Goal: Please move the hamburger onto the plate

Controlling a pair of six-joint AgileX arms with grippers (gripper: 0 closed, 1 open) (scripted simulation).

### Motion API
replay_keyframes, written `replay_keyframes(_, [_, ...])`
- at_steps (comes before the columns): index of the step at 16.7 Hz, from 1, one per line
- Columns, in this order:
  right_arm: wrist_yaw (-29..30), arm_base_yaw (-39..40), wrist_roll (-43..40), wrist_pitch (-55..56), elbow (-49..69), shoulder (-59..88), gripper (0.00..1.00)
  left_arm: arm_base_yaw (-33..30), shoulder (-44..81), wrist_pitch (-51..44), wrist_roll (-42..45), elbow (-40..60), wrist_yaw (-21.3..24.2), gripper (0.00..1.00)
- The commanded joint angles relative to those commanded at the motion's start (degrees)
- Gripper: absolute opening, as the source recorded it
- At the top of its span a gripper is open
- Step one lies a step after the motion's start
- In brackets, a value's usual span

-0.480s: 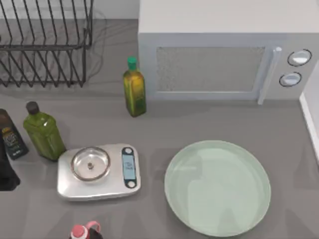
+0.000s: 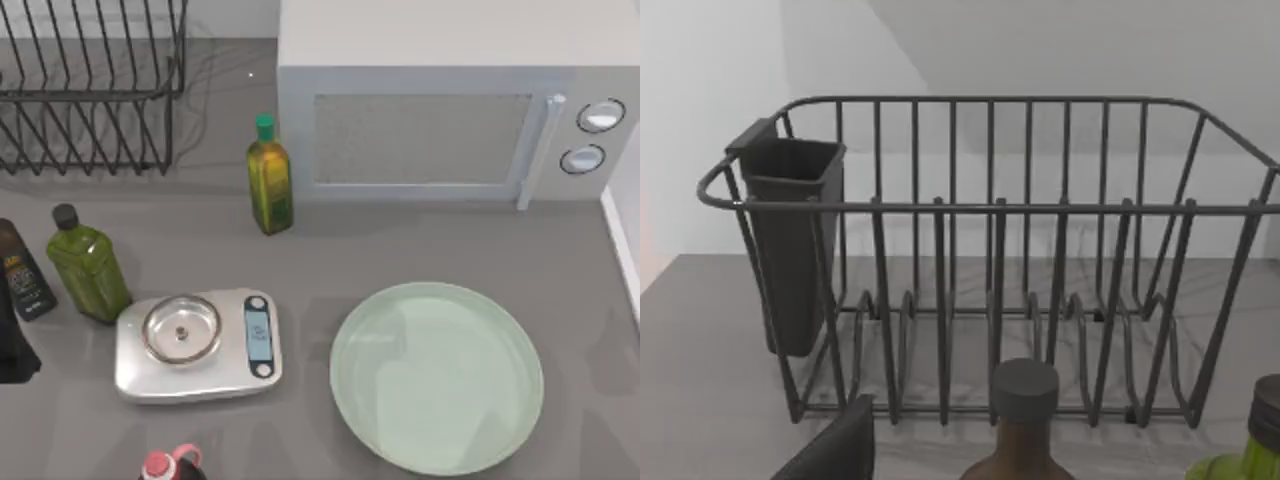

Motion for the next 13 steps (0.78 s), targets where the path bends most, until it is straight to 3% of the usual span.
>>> replay_keyframes(13, [-0.1, 1.7, -41.4, -40.9, 30.1, 56.8, 1.0, 0.0, 0.0, 0.0, 0.0, 0.0, 0.0, 1.0])
